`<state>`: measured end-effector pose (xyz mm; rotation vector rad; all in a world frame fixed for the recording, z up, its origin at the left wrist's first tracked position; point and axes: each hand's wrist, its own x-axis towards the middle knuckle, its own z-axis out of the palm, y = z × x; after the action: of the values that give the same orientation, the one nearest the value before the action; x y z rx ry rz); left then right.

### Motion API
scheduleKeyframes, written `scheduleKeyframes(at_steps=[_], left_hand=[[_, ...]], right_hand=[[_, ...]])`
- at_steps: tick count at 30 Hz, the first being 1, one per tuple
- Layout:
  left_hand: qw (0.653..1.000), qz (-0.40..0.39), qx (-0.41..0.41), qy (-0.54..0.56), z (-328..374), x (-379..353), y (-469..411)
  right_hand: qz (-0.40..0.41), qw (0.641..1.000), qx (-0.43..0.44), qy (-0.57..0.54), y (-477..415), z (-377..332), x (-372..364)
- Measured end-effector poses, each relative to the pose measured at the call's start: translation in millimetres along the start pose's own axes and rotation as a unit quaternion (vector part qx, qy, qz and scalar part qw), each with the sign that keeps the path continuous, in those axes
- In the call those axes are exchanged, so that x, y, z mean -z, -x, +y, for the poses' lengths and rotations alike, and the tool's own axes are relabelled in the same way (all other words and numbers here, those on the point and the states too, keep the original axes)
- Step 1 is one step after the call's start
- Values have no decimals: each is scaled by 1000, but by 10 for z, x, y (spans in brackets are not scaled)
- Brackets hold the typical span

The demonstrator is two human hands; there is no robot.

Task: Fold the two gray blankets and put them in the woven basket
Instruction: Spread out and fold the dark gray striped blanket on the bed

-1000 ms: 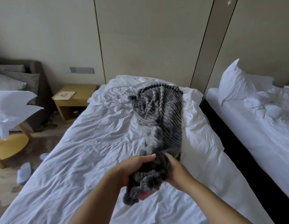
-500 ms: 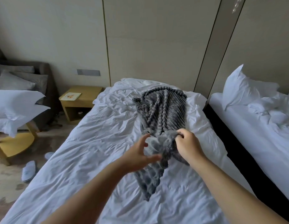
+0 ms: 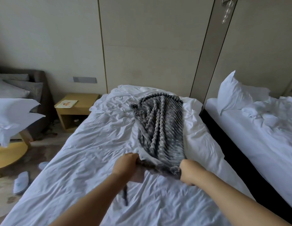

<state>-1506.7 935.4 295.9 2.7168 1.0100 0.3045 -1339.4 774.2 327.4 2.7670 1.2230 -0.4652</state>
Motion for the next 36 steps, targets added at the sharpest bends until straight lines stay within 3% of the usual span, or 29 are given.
scheduleKeyframes(at_steps=[3, 7, 15, 17, 18, 19, 21, 23, 25, 26, 27, 28, 29, 30, 31, 32, 33, 34, 35, 36], left_hand=[[999, 6, 34, 6, -14, 175, -33], [991, 17, 92, 92, -29, 508, -96], [964, 150, 150, 158, -423, 961, -140], [956, 160, 191, 154, -541, 1041, -172], [966, 109, 205, 113, -639, 1044, -162], [979, 10, 195, 53, -718, 1014, -112], [960, -227, 164, -24, -874, 898, 66], [911, -383, 137, -62, -943, 871, 251], [906, -390, 111, -121, -934, 1036, 109], [921, -350, 98, -141, -907, 1149, -59], [945, -279, 88, -145, -852, 1300, -226], [975, -164, 86, -123, -811, 1479, -385], [994, 5, 85, -61, -772, 1621, -507], [981, 166, 96, 12, -709, 1733, -565], [940, 320, 83, 82, -673, 1746, -573], [904, 411, 54, 104, -628, 1699, -541], [890, 448, 20, 79, -588, 1577, -508], [899, 435, -8, 57, -559, 1388, -461], [935, 352, -11, 48, -541, 1151, -403], [975, 216, 9, 43, -535, 923, -323]], right_hand=[[100, 995, -2, -11, -103, 89, -21], [240, 970, 34, 0, -236, 205, 177], [302, 949, 29, -89, -488, 243, 306], [268, 947, -5, -179, -499, 308, 254], [250, 938, -49, -237, -496, 372, 205], [227, 924, -93, -291, -486, 434, 119], [123, 901, -113, -400, -442, 529, -74], [-87, 872, -112, -468, -337, 553, -118], [-284, 849, -114, -430, -290, 510, 162], [-314, 863, -115, -379, -311, 468, 414], [-285, 893, -110, -329, -317, 402, 729], [-199, 925, -101, -309, -324, 330, 1066], [-28, 944, -68, -321, -375, 264, 1379], [184, 928, -27, -324, -405, 212, 1662], [363, 872, 5, -329, -400, 159, 1836], [485, 805, 40, -340, -345, 108, 1872], [551, 760, 84, -334, -288, 82, 1791], [557, 759, 122, -313, -276, 69, 1617], [516, 796, 143, -281, -296, 96, 1345], [416, 861, 150, -252, -354, 140, 997]])
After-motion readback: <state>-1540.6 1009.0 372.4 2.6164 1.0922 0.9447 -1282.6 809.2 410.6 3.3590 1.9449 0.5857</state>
